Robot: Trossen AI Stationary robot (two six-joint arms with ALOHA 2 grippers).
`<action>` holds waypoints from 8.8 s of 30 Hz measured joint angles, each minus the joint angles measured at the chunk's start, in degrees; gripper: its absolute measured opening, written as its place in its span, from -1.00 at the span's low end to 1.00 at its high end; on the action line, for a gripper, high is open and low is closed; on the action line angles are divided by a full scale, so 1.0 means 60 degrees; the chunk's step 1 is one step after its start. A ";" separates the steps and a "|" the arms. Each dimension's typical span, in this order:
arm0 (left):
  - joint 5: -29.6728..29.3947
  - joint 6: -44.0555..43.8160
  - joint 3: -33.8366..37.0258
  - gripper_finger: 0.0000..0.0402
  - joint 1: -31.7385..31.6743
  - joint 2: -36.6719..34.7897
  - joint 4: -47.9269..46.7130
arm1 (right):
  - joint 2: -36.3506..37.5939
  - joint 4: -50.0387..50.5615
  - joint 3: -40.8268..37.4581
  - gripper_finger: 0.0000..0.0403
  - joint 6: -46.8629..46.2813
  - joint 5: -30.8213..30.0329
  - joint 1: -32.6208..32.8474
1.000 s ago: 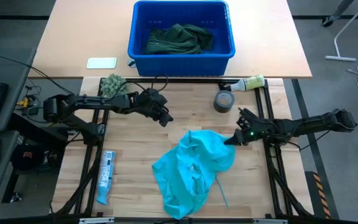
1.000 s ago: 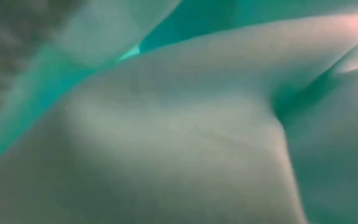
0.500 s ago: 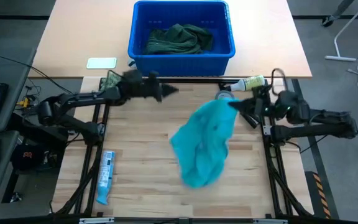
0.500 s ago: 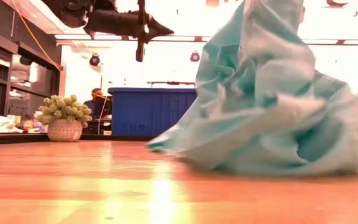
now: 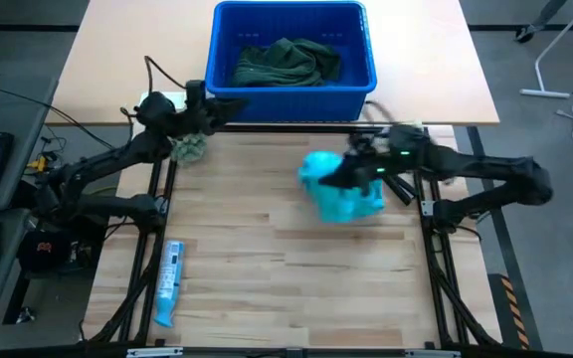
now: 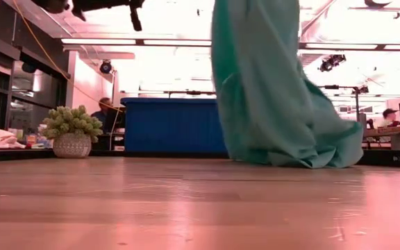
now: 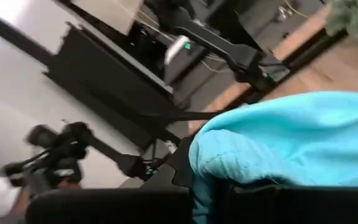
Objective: Fold laundry
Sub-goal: Fold the light blue shorts
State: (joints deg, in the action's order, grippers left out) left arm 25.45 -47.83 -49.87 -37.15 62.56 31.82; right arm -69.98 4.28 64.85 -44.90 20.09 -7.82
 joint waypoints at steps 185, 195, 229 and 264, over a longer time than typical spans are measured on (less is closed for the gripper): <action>-0.3672 0.2971 -0.0954 -1.00 0.3057 0.3024 -1.2327 | -0.3691 0.8122 0.0304 -0.32 0.5451 -0.3070 0.0612; -0.4113 0.2911 -0.0954 -1.00 0.3053 0.3031 -1.2316 | -0.4286 0.7678 0.0304 -0.32 0.6218 -0.4495 0.1889; -0.3931 0.2788 -0.0951 -1.00 0.3067 0.1284 -1.0806 | -0.2688 0.5622 0.0304 -0.99 0.2823 -0.0789 0.0629; -0.7372 0.4383 -0.0951 -1.00 0.2994 -0.4282 -0.7735 | 0.3043 0.1838 0.0304 -1.00 0.0454 -0.0090 -0.1720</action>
State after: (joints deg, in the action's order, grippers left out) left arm -18.78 -21.54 -55.57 -19.18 36.87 -14.58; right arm -51.72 15.31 66.67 -42.18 19.55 -18.14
